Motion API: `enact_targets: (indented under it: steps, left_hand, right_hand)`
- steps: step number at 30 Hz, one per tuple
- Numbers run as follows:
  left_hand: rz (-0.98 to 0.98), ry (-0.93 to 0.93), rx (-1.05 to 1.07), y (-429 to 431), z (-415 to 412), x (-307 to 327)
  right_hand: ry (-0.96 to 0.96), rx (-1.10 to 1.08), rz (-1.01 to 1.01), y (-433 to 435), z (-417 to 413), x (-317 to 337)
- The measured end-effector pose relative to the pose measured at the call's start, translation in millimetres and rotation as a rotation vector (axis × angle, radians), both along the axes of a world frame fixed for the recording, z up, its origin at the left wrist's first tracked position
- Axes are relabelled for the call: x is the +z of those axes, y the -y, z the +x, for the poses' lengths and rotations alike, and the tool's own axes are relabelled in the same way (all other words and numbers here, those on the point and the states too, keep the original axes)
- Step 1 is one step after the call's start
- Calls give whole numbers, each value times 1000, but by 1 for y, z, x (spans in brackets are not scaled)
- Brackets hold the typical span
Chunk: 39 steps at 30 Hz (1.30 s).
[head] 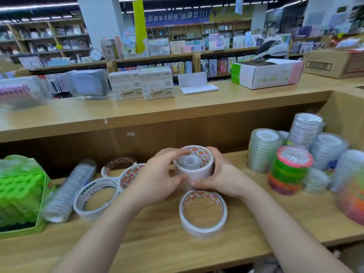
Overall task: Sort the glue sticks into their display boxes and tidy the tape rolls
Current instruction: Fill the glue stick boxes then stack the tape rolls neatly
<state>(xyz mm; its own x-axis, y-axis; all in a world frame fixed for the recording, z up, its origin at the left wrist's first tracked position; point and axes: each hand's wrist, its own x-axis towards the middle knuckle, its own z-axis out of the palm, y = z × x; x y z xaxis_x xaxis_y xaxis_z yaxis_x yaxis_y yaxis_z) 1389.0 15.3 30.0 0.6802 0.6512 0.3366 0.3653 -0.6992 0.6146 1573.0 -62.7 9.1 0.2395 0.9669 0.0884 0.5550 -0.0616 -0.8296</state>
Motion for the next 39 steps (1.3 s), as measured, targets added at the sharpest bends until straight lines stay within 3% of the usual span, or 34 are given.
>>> enact_targets:
  steps: [4,9,12,15,18,21,25,29,32,39]
  left_hand:
    - [-129,196,-34,7,3,0]
    - [44,323,71,22,-2,11]
    - [189,227,164,21,-6,13]
    - [193,11,131,19,5,14]
    - [1,-186,46,18,26,13]
    - [-208,-143,-31,20,43,13]
    - [-10,-126,141,18,39,13]
    - [93,25,348,14,9,16]
    - [190,45,317,22,-8,16]
    - [164,173,109,42,-8,25]
  right_hand:
    - [-132,-72,133,5,-8,6]
    - [-257,-154,215,24,0,23]
    - [-527,-233,234,39,8,25]
    - [-843,-228,246,48,8,23]
    - [-1148,-173,293,50,7,22]
    - [-1279,-151,337,51,5,22]
    - [-1083,-206,377,52,5,16]
    - [-571,-399,326,49,6,11]
    - [-323,-351,212,32,4,3]
    - [-140,-146,70,11,1,2]
